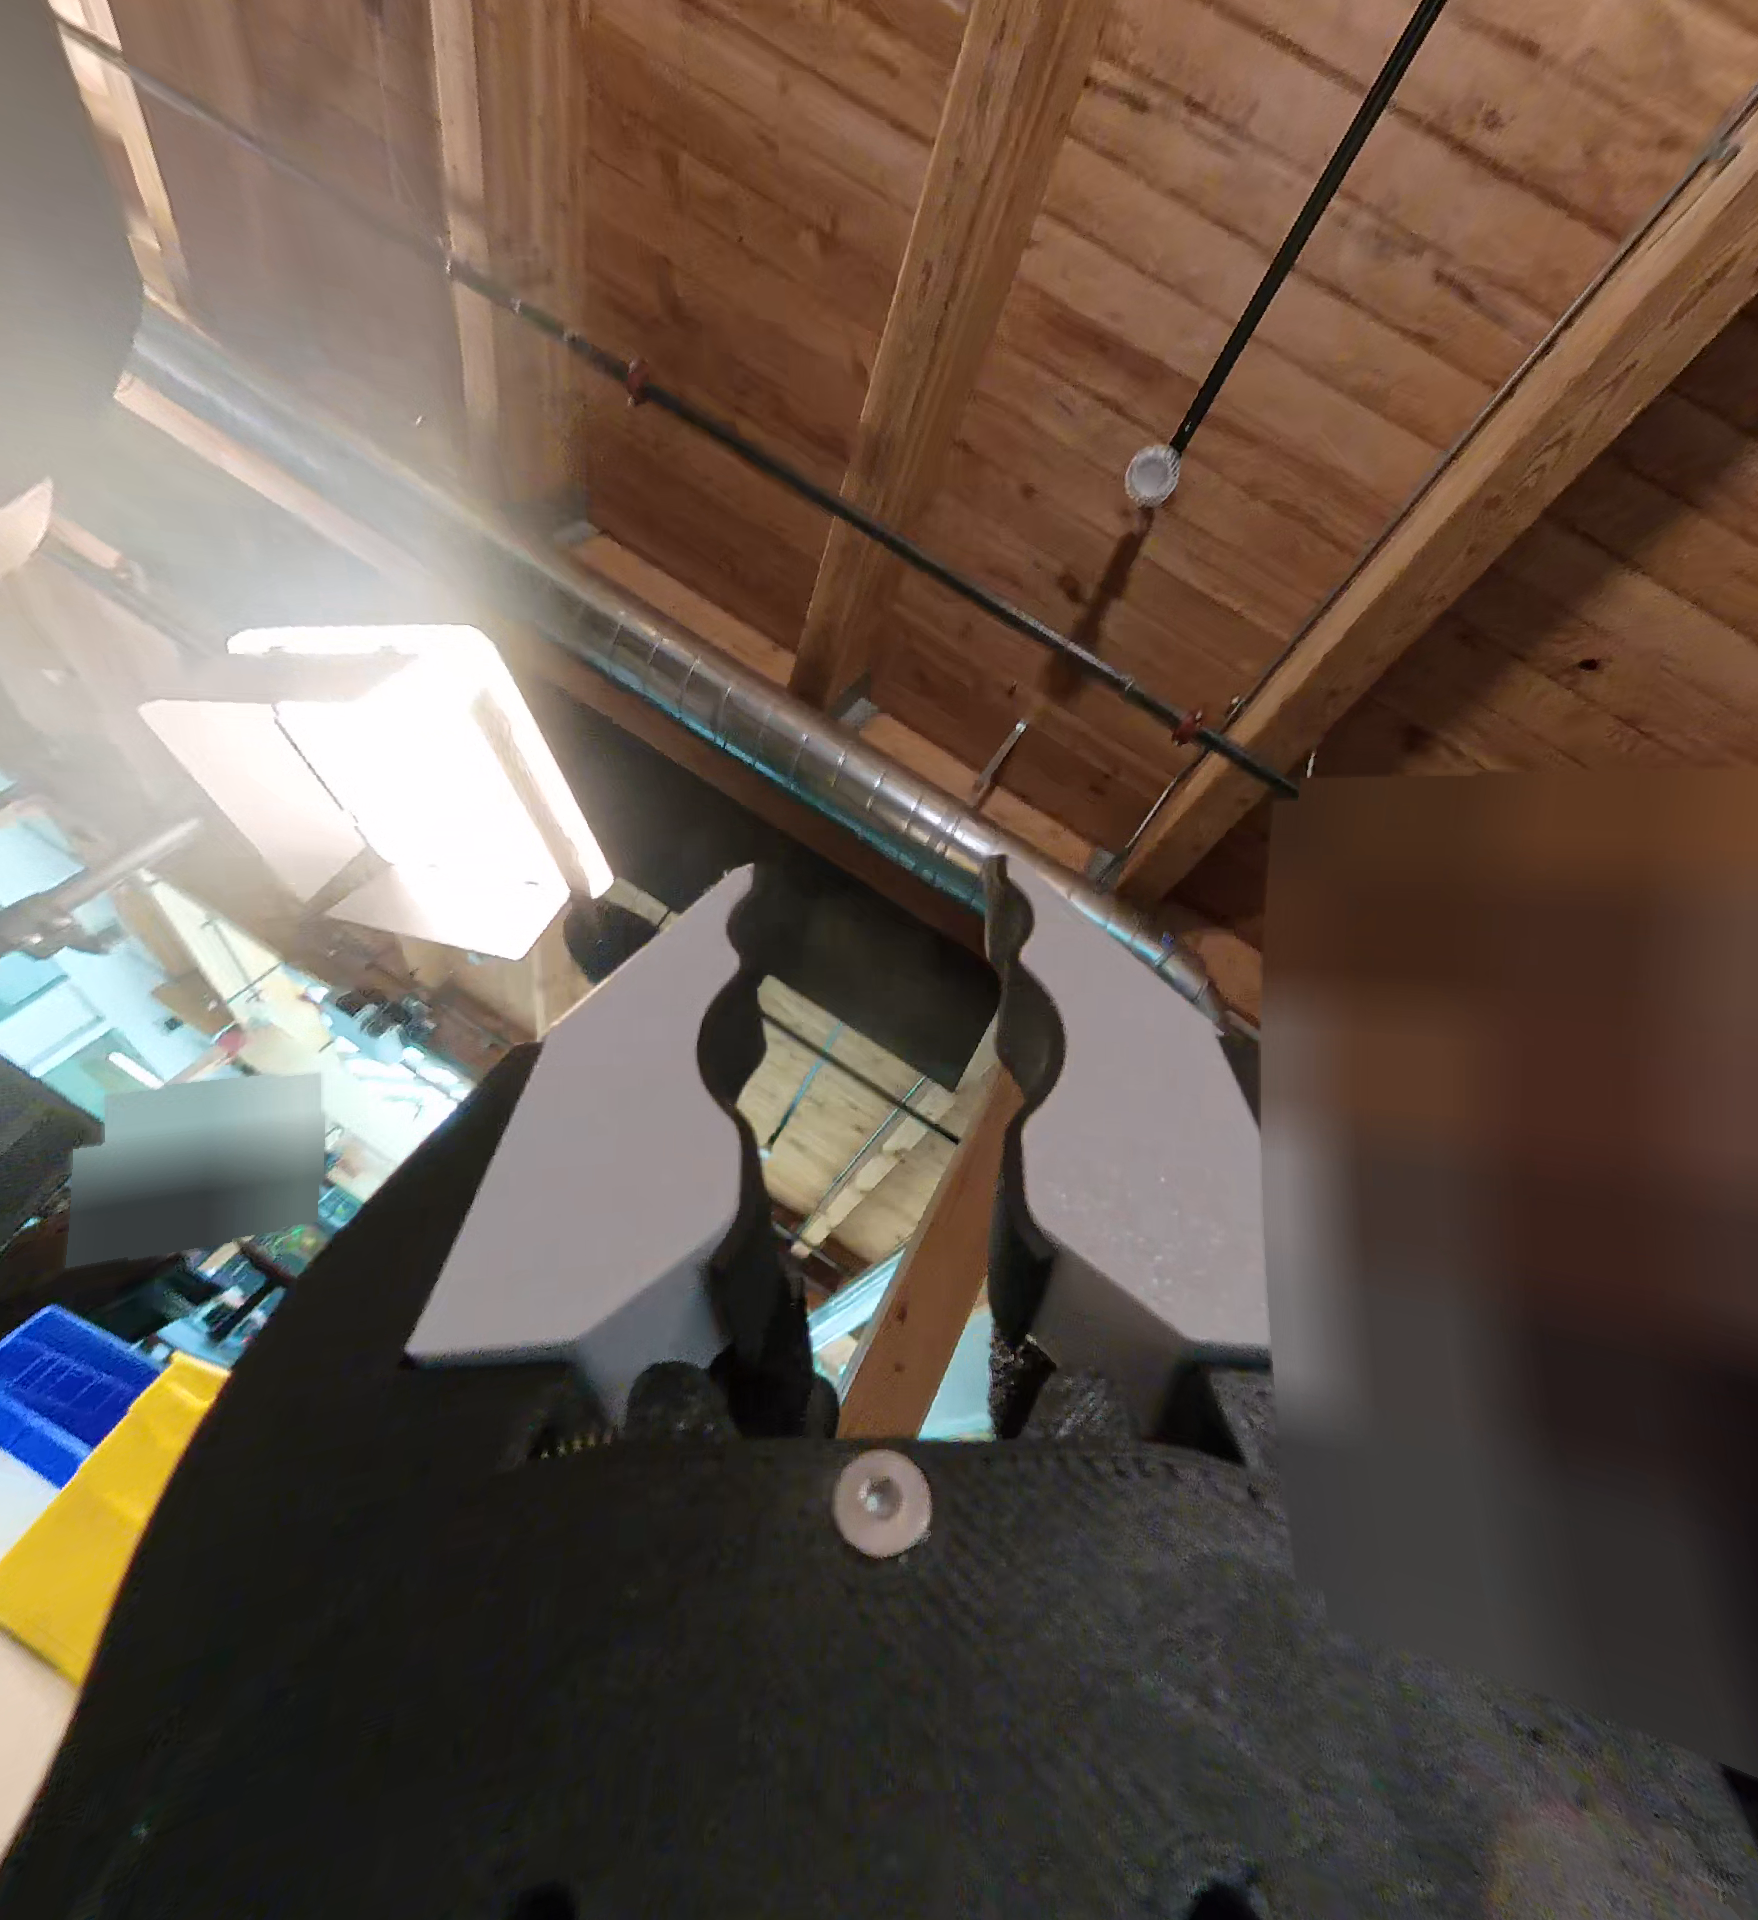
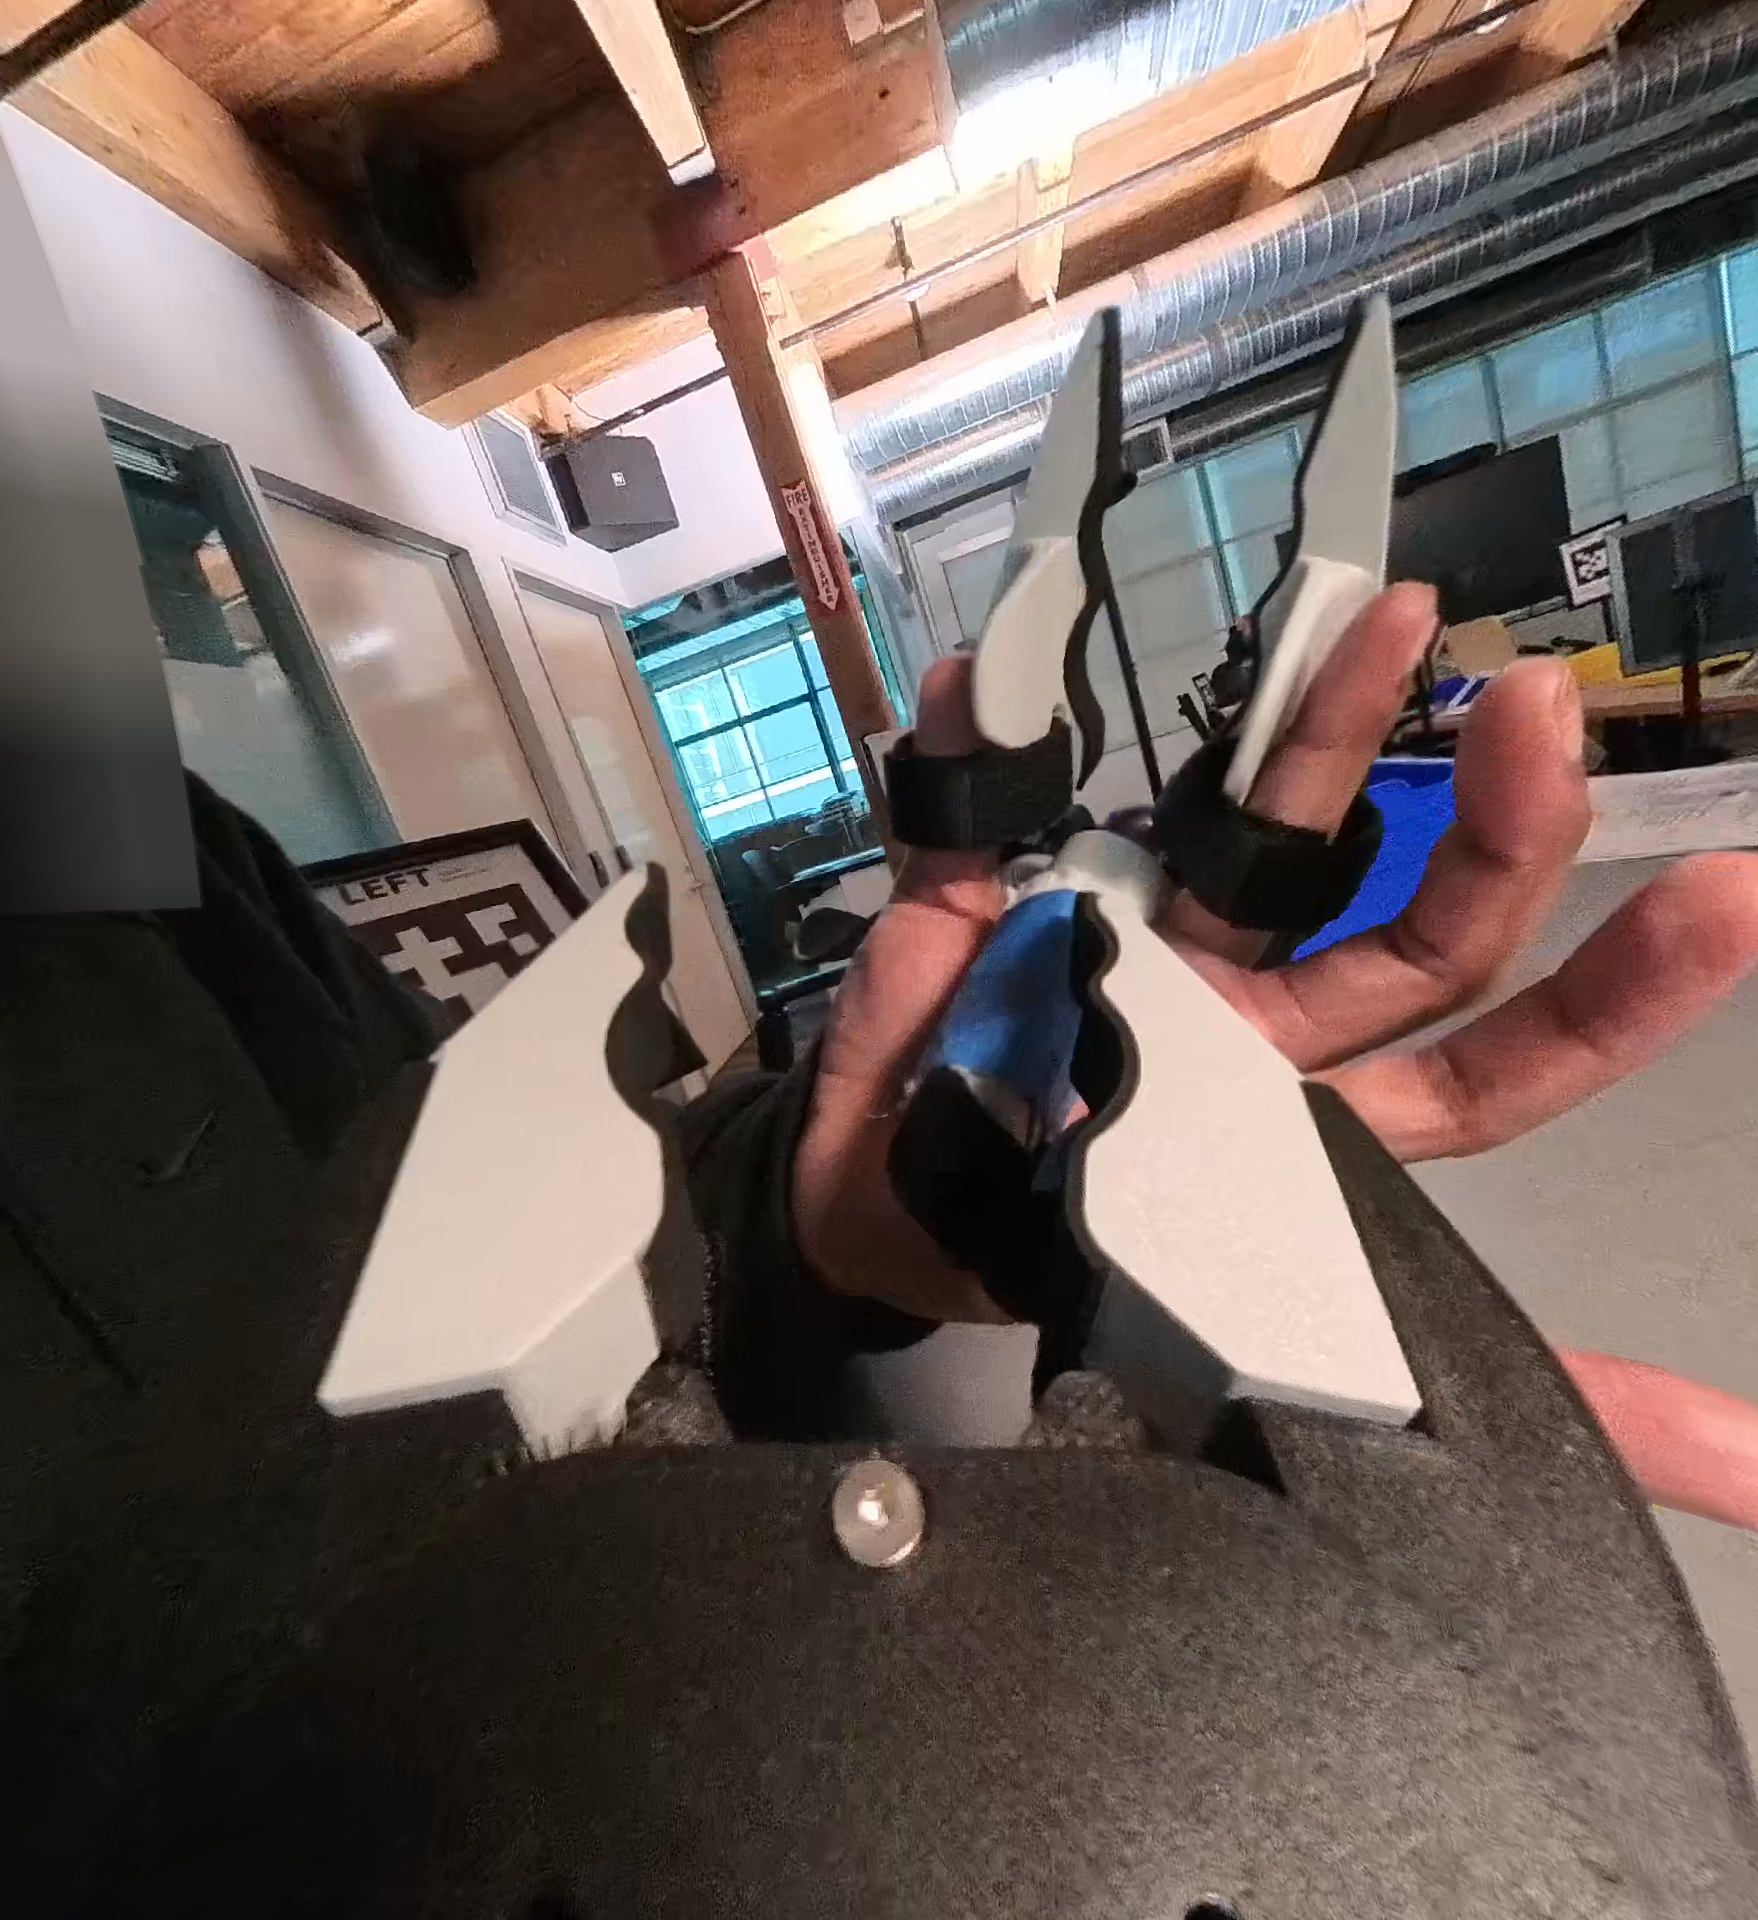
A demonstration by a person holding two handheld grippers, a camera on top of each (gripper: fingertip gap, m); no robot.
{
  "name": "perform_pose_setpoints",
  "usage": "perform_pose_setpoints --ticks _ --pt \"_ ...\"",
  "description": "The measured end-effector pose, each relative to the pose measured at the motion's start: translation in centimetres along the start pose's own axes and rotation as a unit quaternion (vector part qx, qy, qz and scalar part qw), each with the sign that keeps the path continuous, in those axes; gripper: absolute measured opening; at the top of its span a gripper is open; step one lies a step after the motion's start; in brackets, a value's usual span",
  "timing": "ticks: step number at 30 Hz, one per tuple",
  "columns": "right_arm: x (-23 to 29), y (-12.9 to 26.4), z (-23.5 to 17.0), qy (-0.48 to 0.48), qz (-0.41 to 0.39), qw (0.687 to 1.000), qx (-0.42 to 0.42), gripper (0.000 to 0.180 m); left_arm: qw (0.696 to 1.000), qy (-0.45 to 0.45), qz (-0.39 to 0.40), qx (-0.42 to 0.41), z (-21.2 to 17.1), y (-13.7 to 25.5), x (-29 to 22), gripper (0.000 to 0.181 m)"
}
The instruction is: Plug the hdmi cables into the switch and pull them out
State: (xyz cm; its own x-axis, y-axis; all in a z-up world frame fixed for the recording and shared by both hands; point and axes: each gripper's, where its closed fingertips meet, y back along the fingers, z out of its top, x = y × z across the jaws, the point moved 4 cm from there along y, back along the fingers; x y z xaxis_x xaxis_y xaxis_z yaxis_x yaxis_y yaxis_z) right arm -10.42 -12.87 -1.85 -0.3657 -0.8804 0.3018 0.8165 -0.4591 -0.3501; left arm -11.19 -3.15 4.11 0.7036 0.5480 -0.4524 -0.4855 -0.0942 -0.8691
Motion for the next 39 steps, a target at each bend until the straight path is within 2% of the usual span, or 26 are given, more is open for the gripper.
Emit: perform_pose_setpoints --ticks 1,5,8,10,11,15,19,21,23,25,31,33,36,39 --pt "0.3 -0.1 -0.1 0.001 0.004 1.0 0.004 0.08 1.0 -0.001 0.005 0.003 0.0 -0.1 -0.2 0.042" --pt "1.1 -0.2 0.3 -0.001 0.019 1.0 -0.015 0.07 0.999 0.015 -0.009 -0.031 0.7 0.2 -1.2 0.039" --pt "2.4 -0.5 1.0 0.041 0.041 0.998 -0.022 0.065 0.993 0.045 -0.064 -0.091 2.0 0.6 -2.8 0.036" --pt "3.4 -0.8 1.2 0.095 0.047 0.994 -0.016 0.066 0.986 0.057 -0.1 -0.12 2.6 0.9 -3.8 0.024" --pt "3.8 -0.7 1.3 0.111 0.054 0.992 -0.018 0.059 0.982 0.068 -0.117 -0.132 2.7 1.0 -4.3 0.023" --pt "5.1 -0.5 1.4 0.125 0.091 0.988 -0.018 0.048 0.966 0.111 -0.169 -0.16 2.7 1.9 -5.4 0.021" --pt "6.3 -1.0 1.4 0.181 0.099 0.979 0.009 0.047 0.946 0.141 -0.241 -0.163 2.8 2.2 -7.2 0.018" --pt "6.1 -1.5 0.6 0.201 0.092 0.975 0.034 0.057 0.927 0.168 -0.281 -0.183 3.2 2.2 -8.3 0.016" --pt "6.4 -1.5 1.3 0.183 0.098 0.978 0.004 0.048 0.921 0.185 -0.281 -0.195 3.0 2.0 -8.4 0.013" --pt "6.2 -1.6 1.5 0.157 0.103 0.982 -0.004 0.049 0.919 0.184 -0.253 -0.239 3.6 2.5 -7.8 0.011" --pt "5.0 -1.8 1.1 0.044 0.111 0.992 -0.031 0.068 0.93 0.142 -0.198 -0.277 5.0 3.5 -7.0 0.009" --pt "5.0 -2.1 0.9 0.03 0.108 0.993 -0.025 0.077 0.947 0.091 -0.174 -0.255 5.2 3.6 -7.6 0.002" --pt "5.2 -2.0 1.3 0.005 0.114 0.993 -0.042 0.072 0.956 0.074 -0.173 -0.224 4.9 3.5 -8.1 0.004" --pt "5.5 -2.0 1.0 0.025 0.108 0.994 -0.024 0.075 0.975 -0.006 -0.128 -0.184 4.4 3.3 -8.5 0.002"
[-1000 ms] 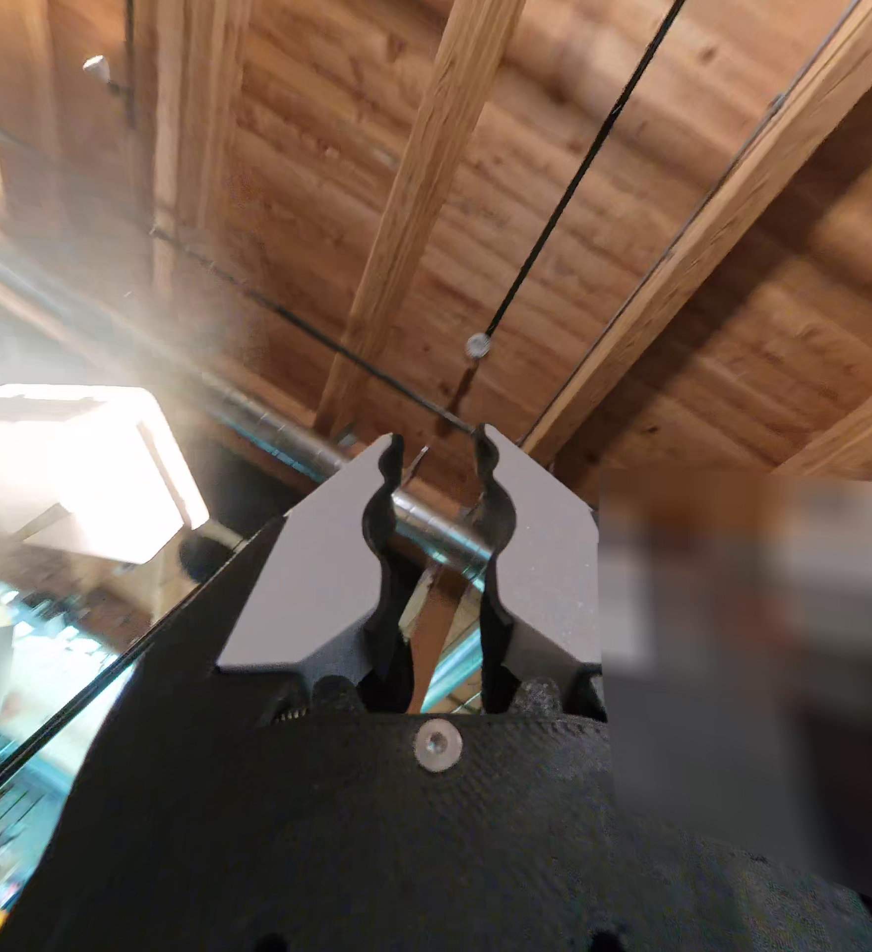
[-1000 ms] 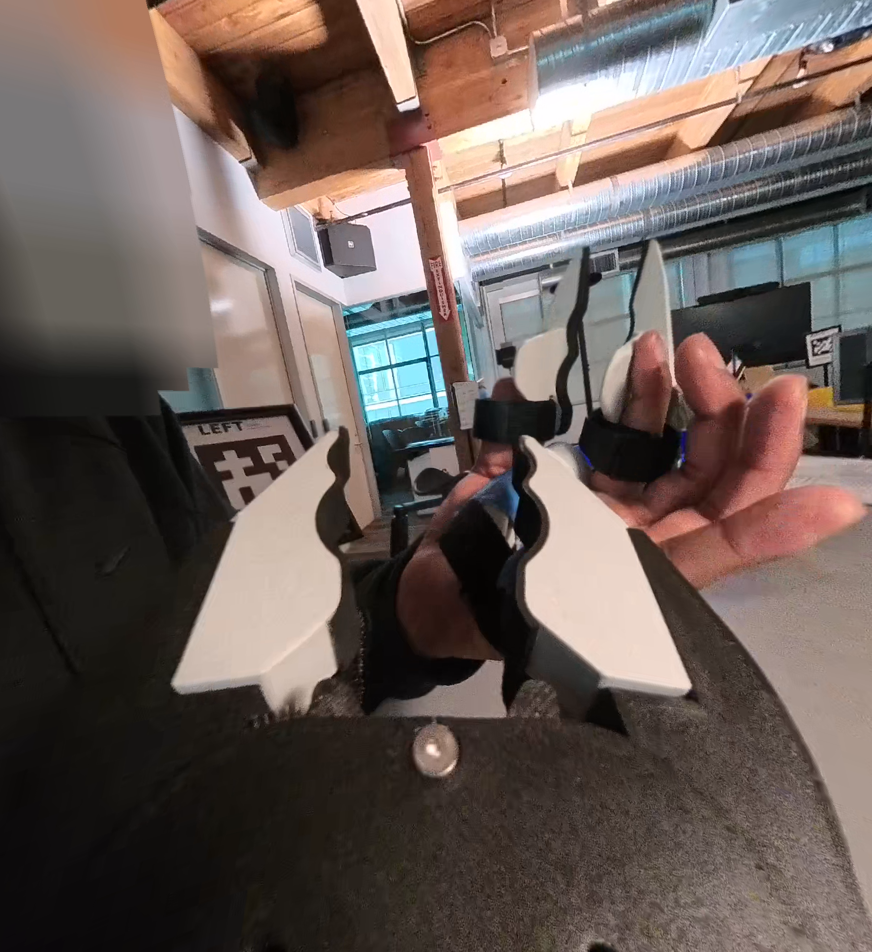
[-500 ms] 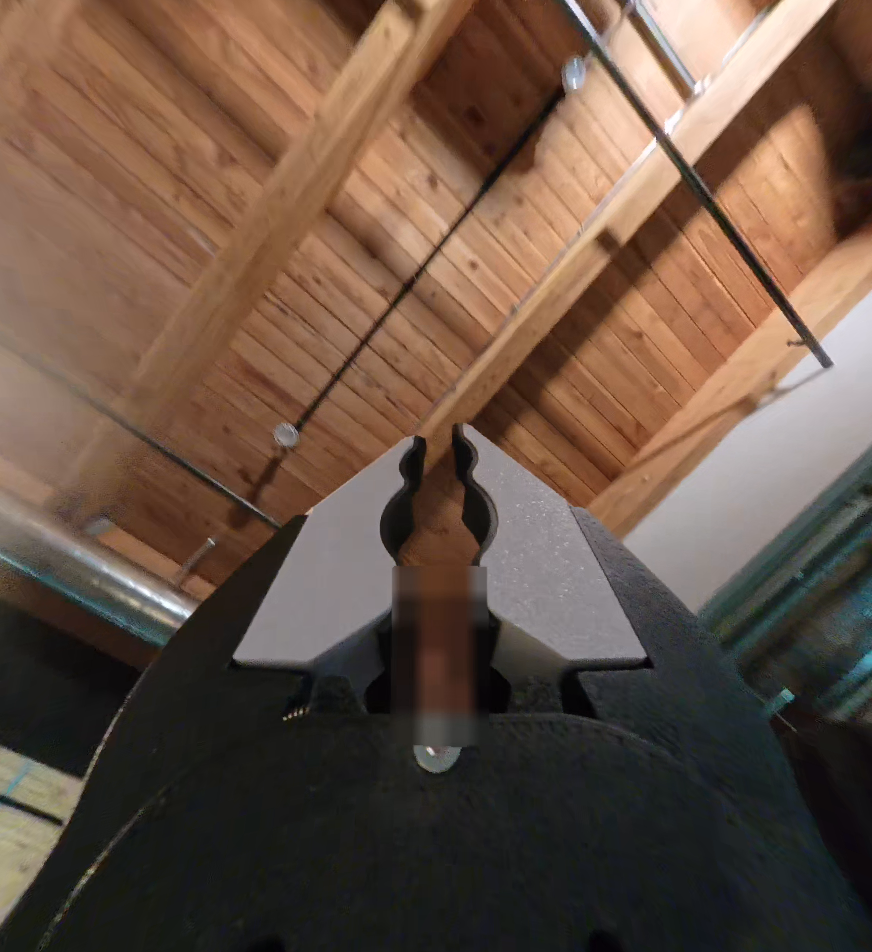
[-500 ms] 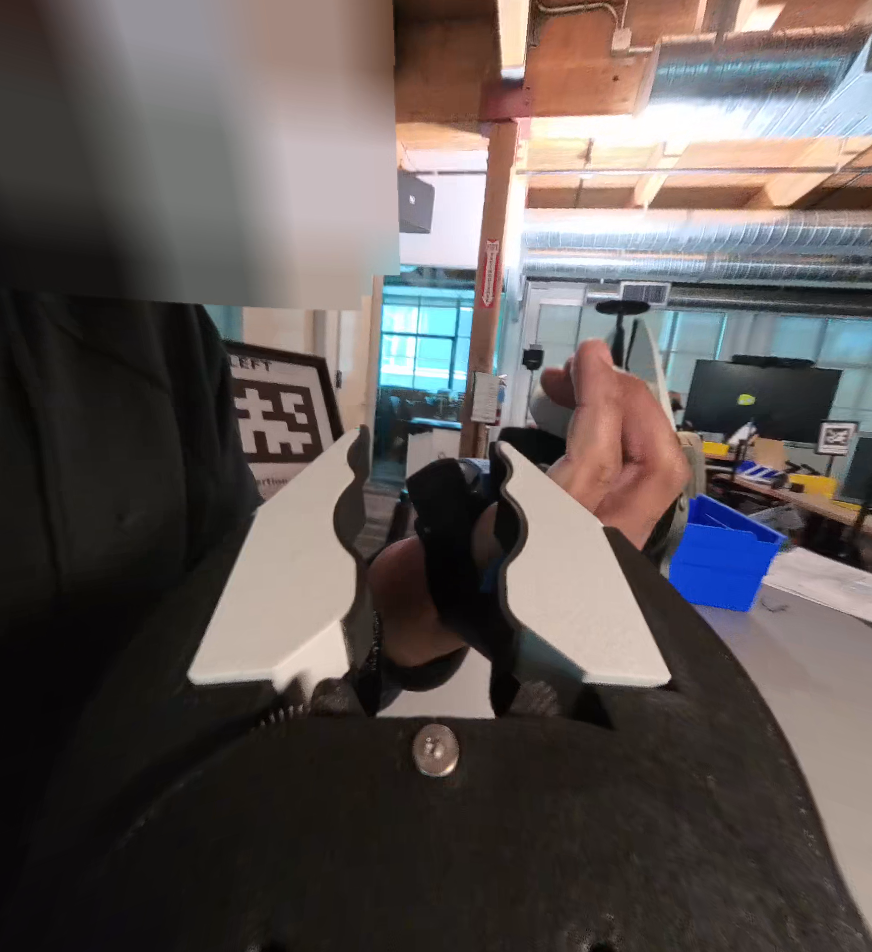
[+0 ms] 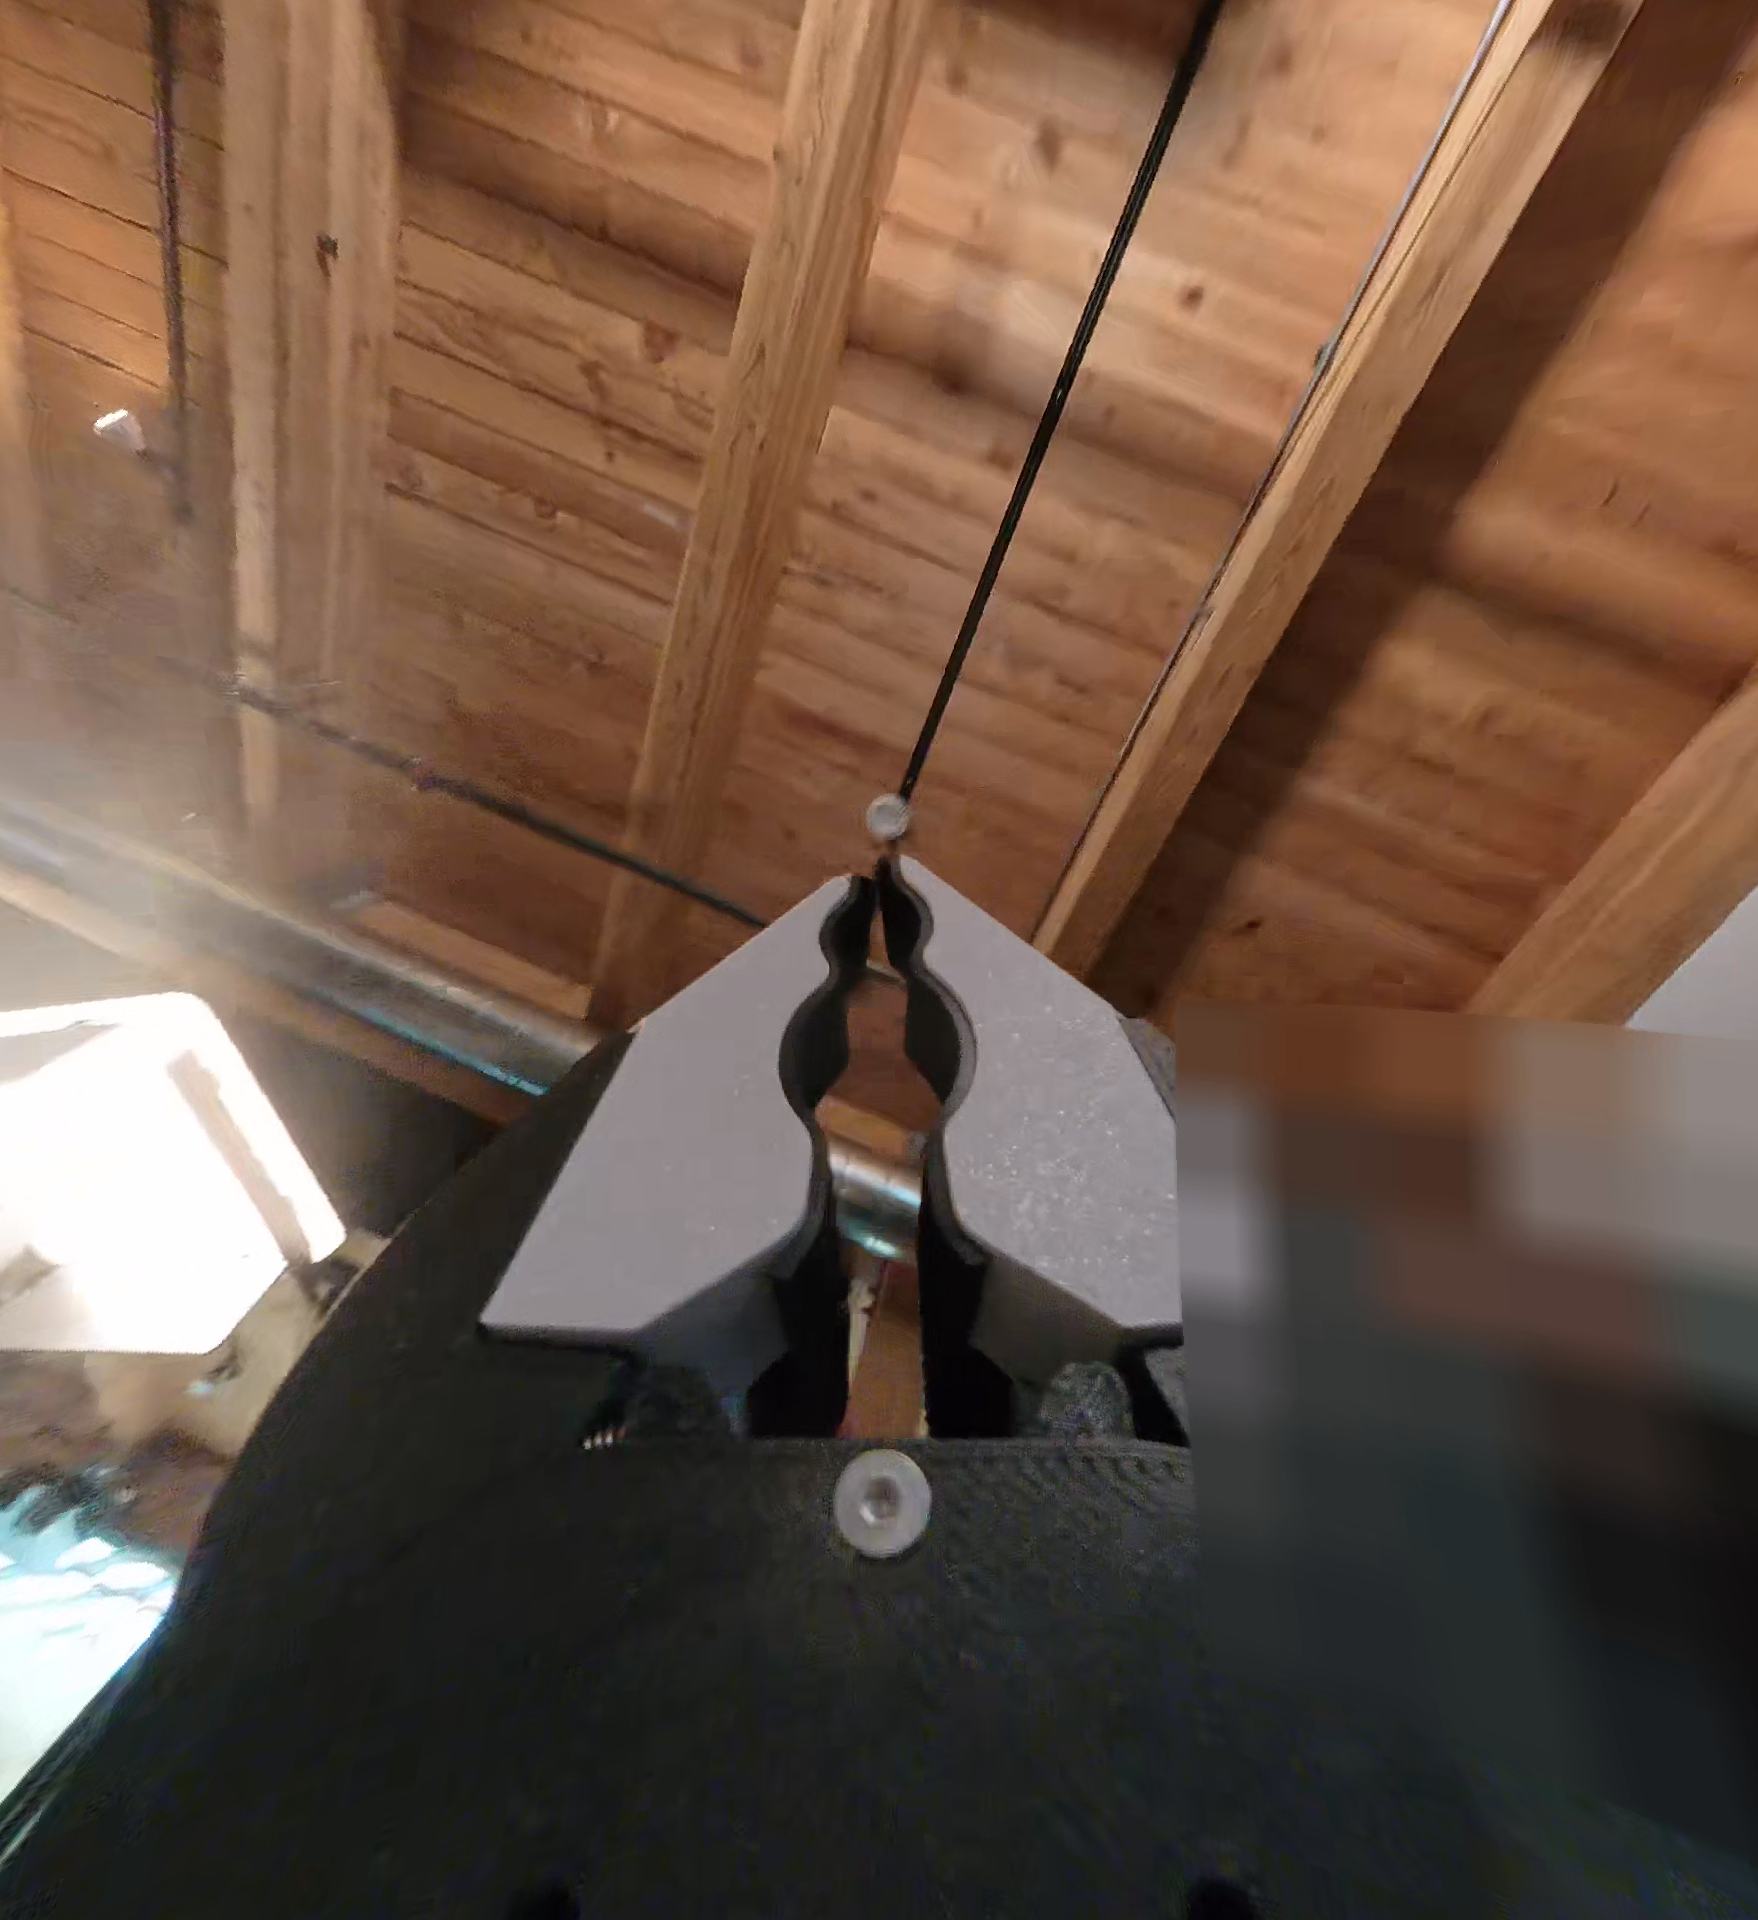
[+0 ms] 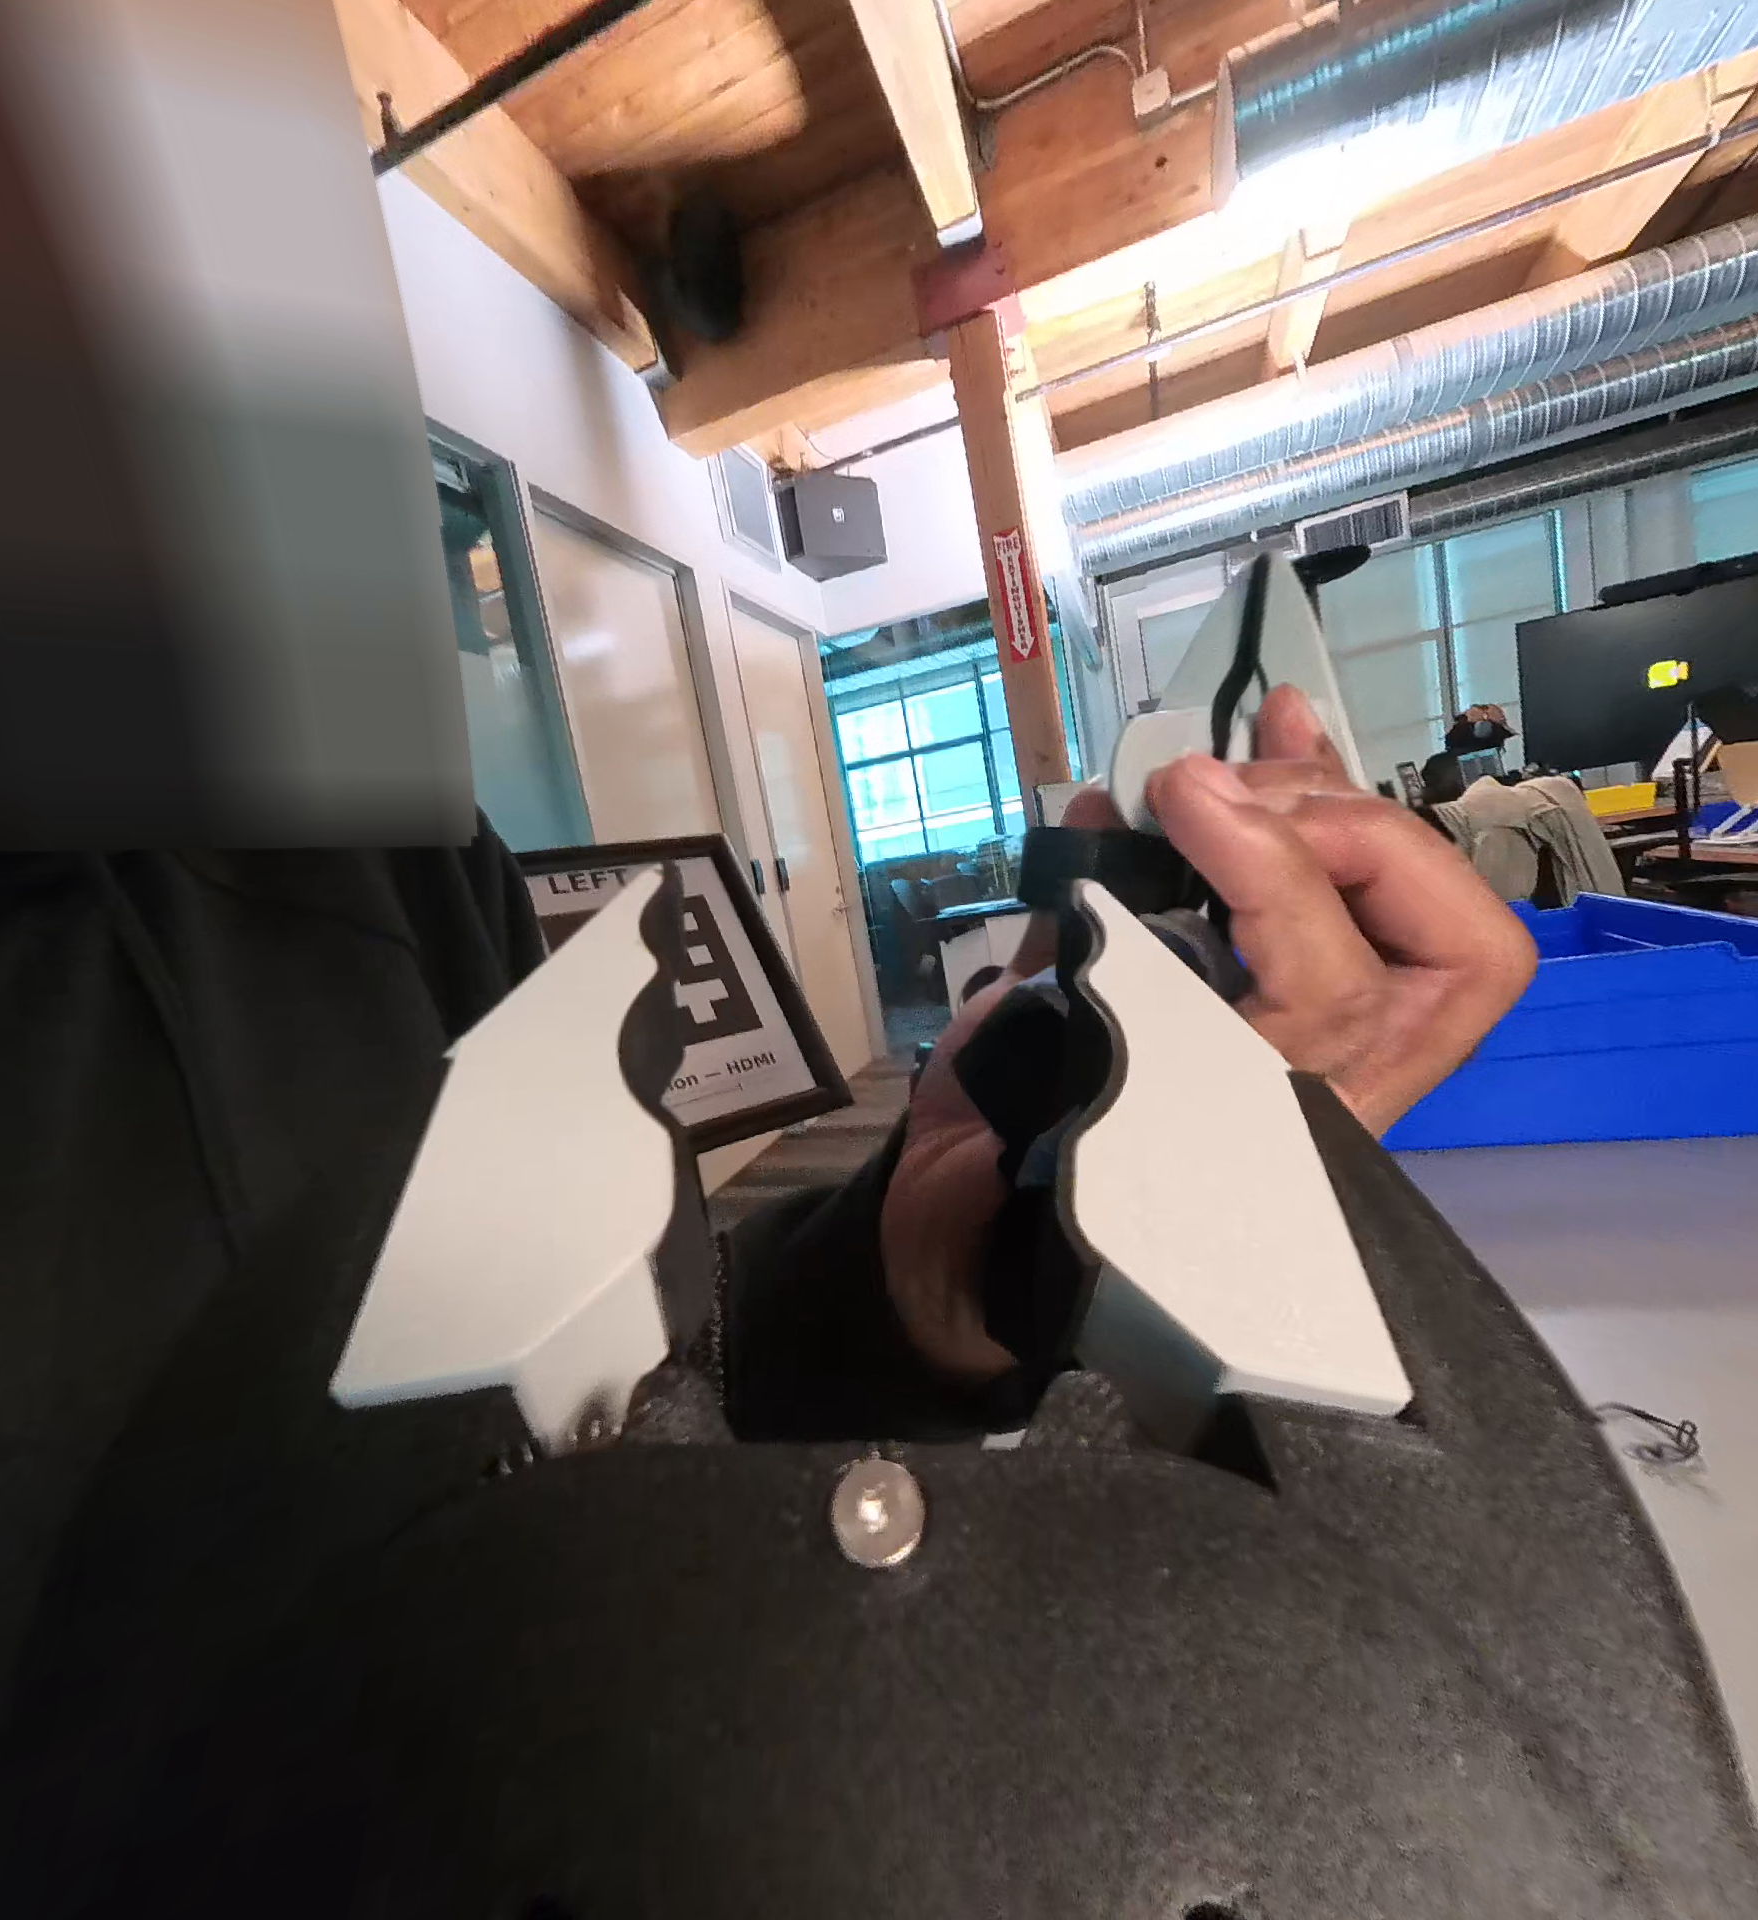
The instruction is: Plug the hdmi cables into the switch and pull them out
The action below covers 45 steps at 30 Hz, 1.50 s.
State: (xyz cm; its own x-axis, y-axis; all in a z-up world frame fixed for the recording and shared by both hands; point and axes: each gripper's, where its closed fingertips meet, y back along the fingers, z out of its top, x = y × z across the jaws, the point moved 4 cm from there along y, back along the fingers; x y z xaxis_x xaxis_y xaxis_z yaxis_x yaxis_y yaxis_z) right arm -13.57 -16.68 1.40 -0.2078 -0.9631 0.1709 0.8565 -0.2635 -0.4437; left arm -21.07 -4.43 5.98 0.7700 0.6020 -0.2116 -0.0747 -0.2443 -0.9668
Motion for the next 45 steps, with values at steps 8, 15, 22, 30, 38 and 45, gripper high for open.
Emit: perform_pose_setpoints --ticks 8,15,22,30,38,45 --pt "-1.6 2.0 0.0 -0.027 -0.079 0.996 -0.008 0.074 0.987 -0.076 0.057 0.132 -1.7 -0.2 0.8 0.015" --pt "-1.0 12.2 0.3 0.08 -0.398 0.904 0.13 0.071 0.639 -0.536 0.399 0.38 7.5 3.3 -0.9 0.064" --pt "4.9 24.7 5.2 0.142 -0.624 0.748 0.176 0.093 0.271 -0.605 0.635 0.396 21.4 10.2 -8.6 0.093" --pt "6.1 33.1 6.7 0.145 -0.749 0.598 0.245 0.107 0.245 -0.592 0.651 0.407 25.6 12.5 -6.4 0.083" --pt "4.6 36.7 5.2 0.124 -0.782 0.55 0.265 0.041 0.257 -0.617 0.61 0.426 24.9 13.0 -5.3 0.006" --pt "4.8 37.2 5.6 0.164 -0.778 0.539 0.279 0.007 0.251 -0.657 0.541 0.462 22.3 12.2 -6.4 0.004"
